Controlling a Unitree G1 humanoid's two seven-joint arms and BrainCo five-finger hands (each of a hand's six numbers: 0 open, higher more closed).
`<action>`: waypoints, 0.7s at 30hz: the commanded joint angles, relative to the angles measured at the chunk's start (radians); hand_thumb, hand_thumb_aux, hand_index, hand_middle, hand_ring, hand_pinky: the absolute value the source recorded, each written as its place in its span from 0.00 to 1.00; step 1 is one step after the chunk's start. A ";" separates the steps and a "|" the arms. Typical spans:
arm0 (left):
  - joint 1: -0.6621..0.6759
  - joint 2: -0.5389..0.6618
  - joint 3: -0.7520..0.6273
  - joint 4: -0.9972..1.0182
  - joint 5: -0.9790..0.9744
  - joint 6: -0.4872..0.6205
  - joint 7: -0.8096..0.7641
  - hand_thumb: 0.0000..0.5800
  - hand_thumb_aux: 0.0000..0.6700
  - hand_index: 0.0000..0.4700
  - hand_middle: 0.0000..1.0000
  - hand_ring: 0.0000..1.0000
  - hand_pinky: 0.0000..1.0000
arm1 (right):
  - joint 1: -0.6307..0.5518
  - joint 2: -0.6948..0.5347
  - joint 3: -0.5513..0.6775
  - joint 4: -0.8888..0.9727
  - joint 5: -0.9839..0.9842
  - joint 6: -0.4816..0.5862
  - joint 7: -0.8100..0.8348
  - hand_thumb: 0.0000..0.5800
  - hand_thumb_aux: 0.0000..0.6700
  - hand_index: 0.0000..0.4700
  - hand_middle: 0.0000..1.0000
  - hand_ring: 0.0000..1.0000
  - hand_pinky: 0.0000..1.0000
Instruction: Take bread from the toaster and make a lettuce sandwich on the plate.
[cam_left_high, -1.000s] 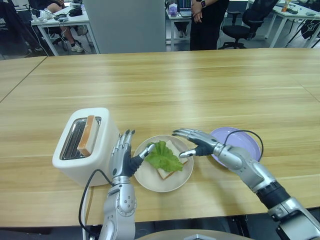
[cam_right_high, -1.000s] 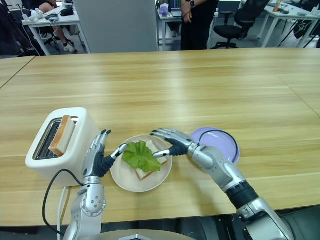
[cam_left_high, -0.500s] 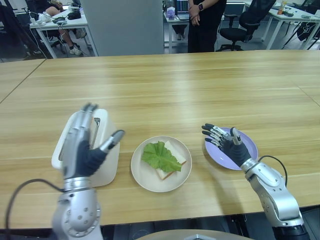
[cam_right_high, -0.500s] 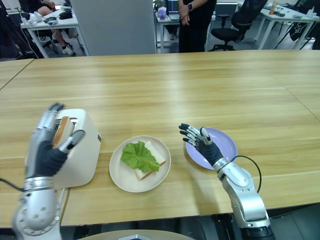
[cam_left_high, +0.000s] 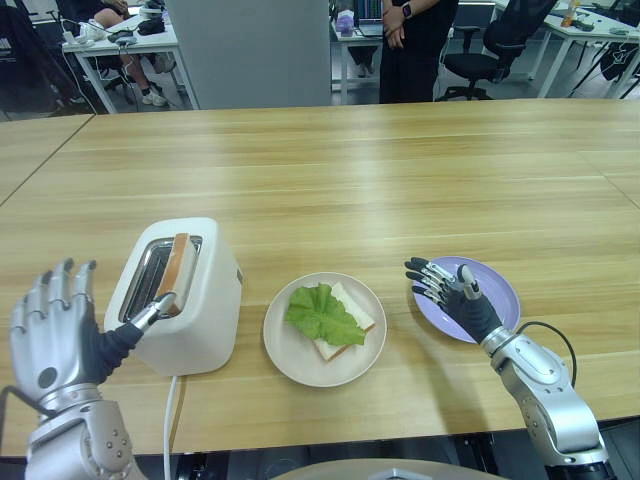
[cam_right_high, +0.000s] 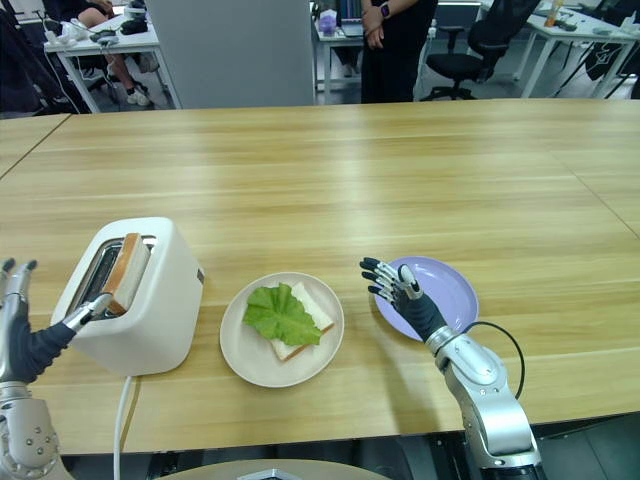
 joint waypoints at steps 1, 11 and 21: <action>-0.028 -0.016 -0.043 0.063 0.009 -0.001 -0.004 0.00 0.00 0.00 0.00 0.00 0.00 | 0.004 0.001 -0.012 0.005 -0.014 0.010 -0.008 0.00 0.00 0.00 0.00 0.00 0.00; -0.058 -0.030 -0.064 0.130 0.029 0.017 0.039 0.68 0.43 0.42 0.00 0.00 0.00 | 0.002 -0.002 -0.032 0.040 -0.033 -0.006 -0.011 0.00 0.00 0.00 0.00 0.00 0.00; -0.106 -0.039 -0.053 0.120 0.044 0.043 0.088 1.00 1.00 0.98 0.00 0.00 0.00 | -0.009 0.006 -0.038 0.077 -0.056 -0.023 -0.012 0.00 0.00 0.00 0.00 0.00 0.00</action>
